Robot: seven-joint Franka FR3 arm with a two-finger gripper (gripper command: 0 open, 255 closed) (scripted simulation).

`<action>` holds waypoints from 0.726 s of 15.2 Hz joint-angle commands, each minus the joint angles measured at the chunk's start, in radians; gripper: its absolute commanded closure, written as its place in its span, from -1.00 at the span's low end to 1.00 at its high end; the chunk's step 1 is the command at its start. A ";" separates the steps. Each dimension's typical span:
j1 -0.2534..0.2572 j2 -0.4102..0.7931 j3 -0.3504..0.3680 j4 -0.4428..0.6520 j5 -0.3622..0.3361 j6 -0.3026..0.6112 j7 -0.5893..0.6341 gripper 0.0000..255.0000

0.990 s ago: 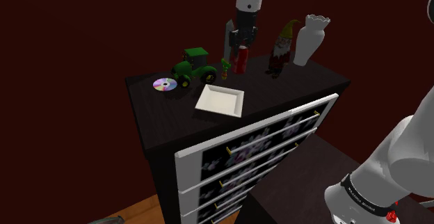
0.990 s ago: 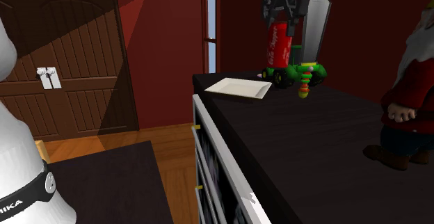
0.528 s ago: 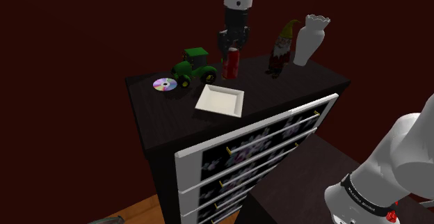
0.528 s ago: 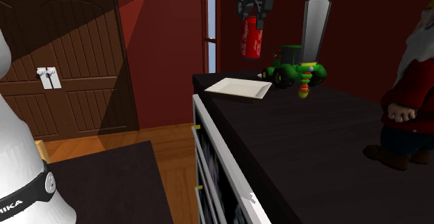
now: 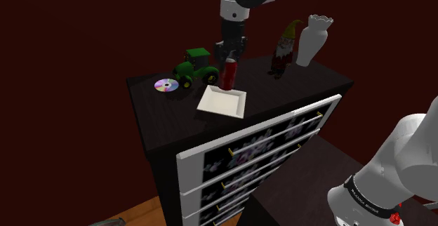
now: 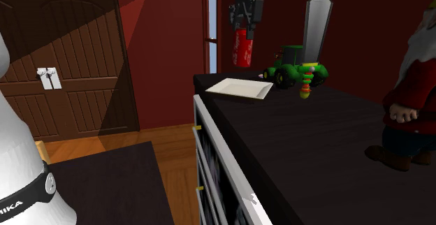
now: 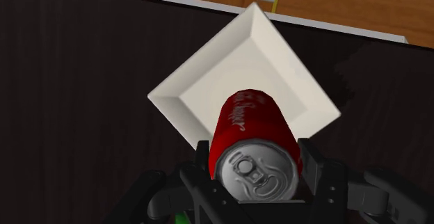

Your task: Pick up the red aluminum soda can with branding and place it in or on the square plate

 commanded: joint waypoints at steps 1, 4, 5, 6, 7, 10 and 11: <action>-0.001 0.003 -0.001 -0.023 -0.001 0.027 0.000 1.00; -0.001 0.008 -0.001 -0.056 -0.001 0.066 0.001 1.00; -0.001 0.011 -0.001 -0.067 -0.002 0.079 0.002 1.00; -0.001 0.013 -0.001 -0.077 -0.002 0.092 0.002 1.00; -0.001 0.016 -0.001 -0.088 -0.002 0.104 0.003 1.00; -0.001 0.025 -0.001 -0.117 -0.004 0.143 0.004 1.00; -0.001 0.029 -0.001 -0.126 -0.004 0.156 0.005 1.00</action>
